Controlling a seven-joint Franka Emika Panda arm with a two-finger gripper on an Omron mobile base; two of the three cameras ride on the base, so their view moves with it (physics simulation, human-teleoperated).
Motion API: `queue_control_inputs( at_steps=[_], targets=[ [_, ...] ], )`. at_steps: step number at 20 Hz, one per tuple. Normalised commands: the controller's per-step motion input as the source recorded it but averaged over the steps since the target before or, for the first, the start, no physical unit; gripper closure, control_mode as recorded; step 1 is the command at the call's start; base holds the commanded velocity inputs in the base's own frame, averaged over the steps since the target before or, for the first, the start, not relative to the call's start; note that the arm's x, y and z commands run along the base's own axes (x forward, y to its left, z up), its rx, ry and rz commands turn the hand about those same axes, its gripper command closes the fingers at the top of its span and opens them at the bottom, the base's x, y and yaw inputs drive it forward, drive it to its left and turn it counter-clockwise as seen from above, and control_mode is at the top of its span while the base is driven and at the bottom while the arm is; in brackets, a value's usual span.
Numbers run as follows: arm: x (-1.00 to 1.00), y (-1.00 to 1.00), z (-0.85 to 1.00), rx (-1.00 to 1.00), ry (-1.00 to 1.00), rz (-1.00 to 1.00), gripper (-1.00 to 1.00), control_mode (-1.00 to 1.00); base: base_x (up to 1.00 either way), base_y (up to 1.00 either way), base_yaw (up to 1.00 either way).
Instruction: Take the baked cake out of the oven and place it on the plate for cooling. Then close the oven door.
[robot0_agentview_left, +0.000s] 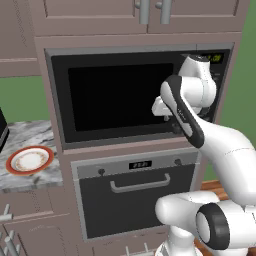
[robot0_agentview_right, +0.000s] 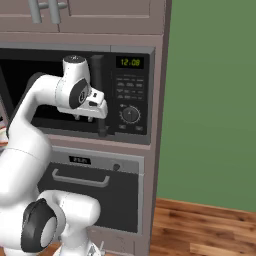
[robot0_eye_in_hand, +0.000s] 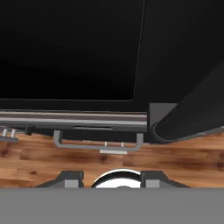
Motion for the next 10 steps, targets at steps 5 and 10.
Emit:
queue_control_inputs(
  at_steps=[5,10],
  targets=[
    [-0.2,0.01,-0.08,0.0,0.0,0.0,-1.0,-1.0,0.0,0.0,0.0],
    [-0.51,0.08,-0.5,0.0,0.02,0.0,-1.0,-1.0,0.0,0.0,0.0]
  ],
)
